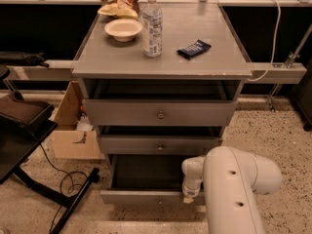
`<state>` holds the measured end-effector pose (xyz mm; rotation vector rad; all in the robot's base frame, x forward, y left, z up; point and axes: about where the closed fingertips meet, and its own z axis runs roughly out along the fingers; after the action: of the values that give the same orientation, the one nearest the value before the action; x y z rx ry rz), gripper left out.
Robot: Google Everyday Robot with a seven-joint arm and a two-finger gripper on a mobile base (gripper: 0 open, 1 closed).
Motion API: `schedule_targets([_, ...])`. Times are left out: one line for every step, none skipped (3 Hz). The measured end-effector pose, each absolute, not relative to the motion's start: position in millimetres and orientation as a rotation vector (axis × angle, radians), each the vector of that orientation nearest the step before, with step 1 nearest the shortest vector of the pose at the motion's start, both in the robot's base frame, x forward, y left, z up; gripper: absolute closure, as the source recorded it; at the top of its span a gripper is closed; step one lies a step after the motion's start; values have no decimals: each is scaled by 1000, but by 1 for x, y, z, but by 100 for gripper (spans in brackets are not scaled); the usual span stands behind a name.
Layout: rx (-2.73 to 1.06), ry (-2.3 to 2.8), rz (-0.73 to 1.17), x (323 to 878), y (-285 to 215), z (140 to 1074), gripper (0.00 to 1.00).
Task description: Open bottom drawer
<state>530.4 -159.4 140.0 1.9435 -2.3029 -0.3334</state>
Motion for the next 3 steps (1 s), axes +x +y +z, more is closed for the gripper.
schedule_targets([1943, -2303, -333, 536, -159, 142, 100])
schedule_targets([1943, -2304, -333, 539, -159, 142, 100])
schedule_targets([1933, -2303, -347, 531, -161, 142, 100])
